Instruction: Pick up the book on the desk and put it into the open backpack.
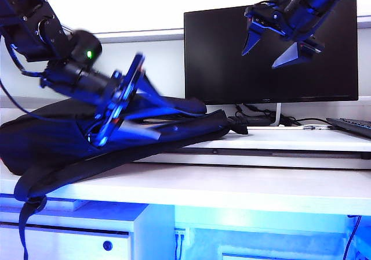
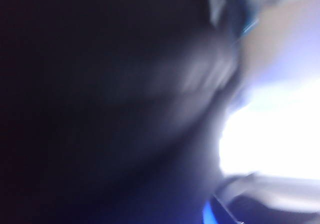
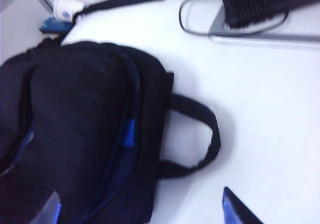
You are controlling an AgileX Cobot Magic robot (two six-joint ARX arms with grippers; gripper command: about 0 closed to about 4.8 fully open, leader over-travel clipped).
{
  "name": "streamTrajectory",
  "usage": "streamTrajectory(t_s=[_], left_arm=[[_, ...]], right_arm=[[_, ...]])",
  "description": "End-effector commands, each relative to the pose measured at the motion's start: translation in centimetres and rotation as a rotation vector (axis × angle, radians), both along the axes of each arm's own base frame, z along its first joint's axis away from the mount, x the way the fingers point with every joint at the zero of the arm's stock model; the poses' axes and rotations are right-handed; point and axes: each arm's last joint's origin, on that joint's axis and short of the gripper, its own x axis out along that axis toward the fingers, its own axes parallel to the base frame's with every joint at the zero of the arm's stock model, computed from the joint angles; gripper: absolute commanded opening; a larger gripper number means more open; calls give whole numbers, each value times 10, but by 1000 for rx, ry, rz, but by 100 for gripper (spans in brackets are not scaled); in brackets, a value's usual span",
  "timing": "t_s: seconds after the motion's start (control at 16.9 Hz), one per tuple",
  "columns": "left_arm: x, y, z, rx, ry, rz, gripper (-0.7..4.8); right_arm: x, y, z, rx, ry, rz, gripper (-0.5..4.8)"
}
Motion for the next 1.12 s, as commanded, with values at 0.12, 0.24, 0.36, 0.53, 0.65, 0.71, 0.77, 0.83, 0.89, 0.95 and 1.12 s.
streamTrajectory(t_s=[0.12, 0.24, 0.36, 0.53, 0.65, 0.71, 0.77, 0.83, 0.89, 0.95, 1.12], left_arm=[[-19, 7, -5, 300, -132, -121, 314], [-26, 13, 6, 458, -204, -117, 314], [-34, 19, 34, 581, -312, -60, 313], [-55, 32, 99, 758, -574, 78, 312], [-83, 44, 155, 802, -757, 247, 310], [-97, 49, 174, 813, -828, 304, 310], [-115, 56, 198, 822, -923, 371, 310], [-154, 68, 233, 807, -1040, 480, 310], [-177, 76, 250, 787, -1096, 536, 310], [-199, 82, 262, 761, -1148, 579, 310], [-289, 109, 293, 670, -1310, 720, 310]], right_arm=[[-6, -3, 7, -56, -7, -36, 398], [-8, -3, 2, -84, 37, -35, 363], [-10, -4, -2, -119, 80, -40, 364], [-17, -6, 1, -131, 106, -36, 364], [-31, -9, 24, -139, 36, -64, 364], [-37, -11, 34, -147, 3, -73, 363], [-51, -14, 52, -145, -50, -80, 363], [-74, -20, 78, -130, -129, -93, 363], [-93, -25, 95, -131, -181, -101, 363], [-109, -28, 107, -141, -217, -110, 363], [-175, -40, 128, -149, -340, -128, 363]])
